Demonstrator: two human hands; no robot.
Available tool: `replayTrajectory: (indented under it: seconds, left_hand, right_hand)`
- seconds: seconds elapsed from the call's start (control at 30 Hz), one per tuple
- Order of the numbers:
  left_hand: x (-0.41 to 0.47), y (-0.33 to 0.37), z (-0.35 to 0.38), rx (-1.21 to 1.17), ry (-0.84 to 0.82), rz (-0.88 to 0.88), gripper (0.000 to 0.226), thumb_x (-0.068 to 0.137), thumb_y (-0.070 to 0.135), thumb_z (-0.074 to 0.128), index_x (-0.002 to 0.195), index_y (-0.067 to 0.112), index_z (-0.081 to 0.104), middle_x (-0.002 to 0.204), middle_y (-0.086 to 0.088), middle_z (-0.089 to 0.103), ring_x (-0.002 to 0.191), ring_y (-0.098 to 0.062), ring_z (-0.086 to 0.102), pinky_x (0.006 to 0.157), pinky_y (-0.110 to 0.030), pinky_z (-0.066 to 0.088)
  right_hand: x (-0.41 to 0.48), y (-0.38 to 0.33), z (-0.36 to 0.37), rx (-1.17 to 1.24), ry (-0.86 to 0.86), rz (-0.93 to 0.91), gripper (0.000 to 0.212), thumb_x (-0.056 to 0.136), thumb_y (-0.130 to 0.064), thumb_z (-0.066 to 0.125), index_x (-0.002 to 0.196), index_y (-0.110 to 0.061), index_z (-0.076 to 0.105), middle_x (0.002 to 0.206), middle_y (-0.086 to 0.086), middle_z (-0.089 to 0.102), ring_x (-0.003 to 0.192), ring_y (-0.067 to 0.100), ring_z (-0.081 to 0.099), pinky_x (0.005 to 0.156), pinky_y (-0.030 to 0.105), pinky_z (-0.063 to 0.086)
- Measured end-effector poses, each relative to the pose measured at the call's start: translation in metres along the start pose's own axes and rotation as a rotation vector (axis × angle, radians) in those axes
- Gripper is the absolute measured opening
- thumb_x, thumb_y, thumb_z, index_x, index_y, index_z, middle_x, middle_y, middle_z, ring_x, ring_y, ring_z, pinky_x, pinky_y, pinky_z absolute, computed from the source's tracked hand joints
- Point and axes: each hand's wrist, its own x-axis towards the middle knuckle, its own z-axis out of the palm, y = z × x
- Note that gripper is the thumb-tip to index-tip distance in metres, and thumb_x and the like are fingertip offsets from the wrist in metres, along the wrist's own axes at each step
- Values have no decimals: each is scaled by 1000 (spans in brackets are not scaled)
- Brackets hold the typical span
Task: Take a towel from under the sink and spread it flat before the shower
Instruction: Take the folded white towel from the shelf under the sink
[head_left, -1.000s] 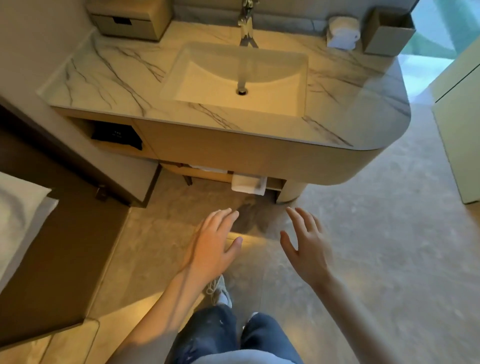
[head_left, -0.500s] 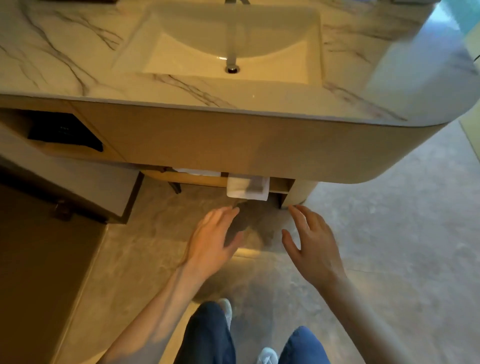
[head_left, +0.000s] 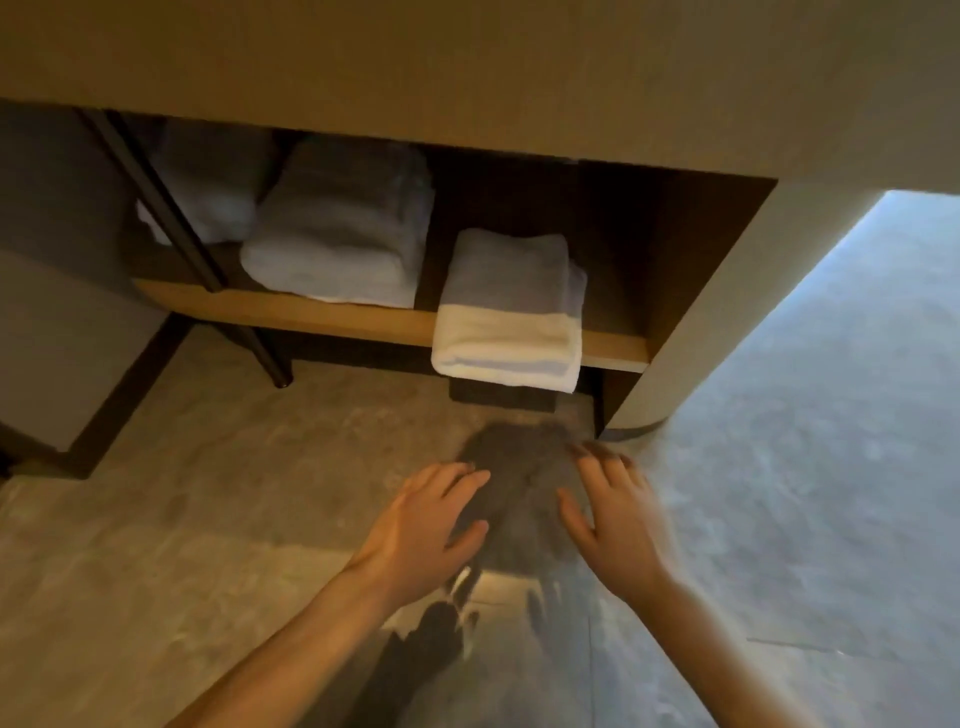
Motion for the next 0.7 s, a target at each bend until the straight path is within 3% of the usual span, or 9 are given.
replayTrajectory:
  seconds: [0.2,0.3,0.47,0.57,0.7]
  left_hand:
    - [50,-38,18,-19,127,18,54,93,48,48,144,33,40,146,10,42,133,-10,36,103,-21,29]
    - [90,-42,-5,-65,231,0,51,92,44,53,141,37,39,145,12,39,133,-8,32,103,-23,26]
    - [153,-50,-33,-229,423,-23,39,94,40,54,132,28,52,135,4,51,123,-13,45,95,-27,38]
    - [181,-56,-30,-312,423,-171,41,96,38,53,135,25,50,139,0,48,127,-21,43,99,-32,37]
    - [197,-57,-14,-351,411,-270,43,98,31,52,139,24,46,144,-2,44,132,-27,36,105,-34,30]
  right_hand:
    - [44,24,36,27,71,13,55,92,-57,38,143,-38,29,146,-6,41,130,20,43,103,42,43]
    - [84,19,27,97,171,22,51,94,-57,37,141,-40,28,146,-8,41,130,20,44,103,40,43]
    - [156,16,14,233,317,34,48,97,-57,32,140,-36,36,142,-4,47,124,21,47,101,35,41]
    - [189,19,16,255,254,102,49,97,-52,37,143,-33,36,140,2,48,123,27,44,98,41,42]
    - [202,20,26,367,123,146,47,100,-41,41,145,-28,39,147,5,44,130,29,43,110,43,37]
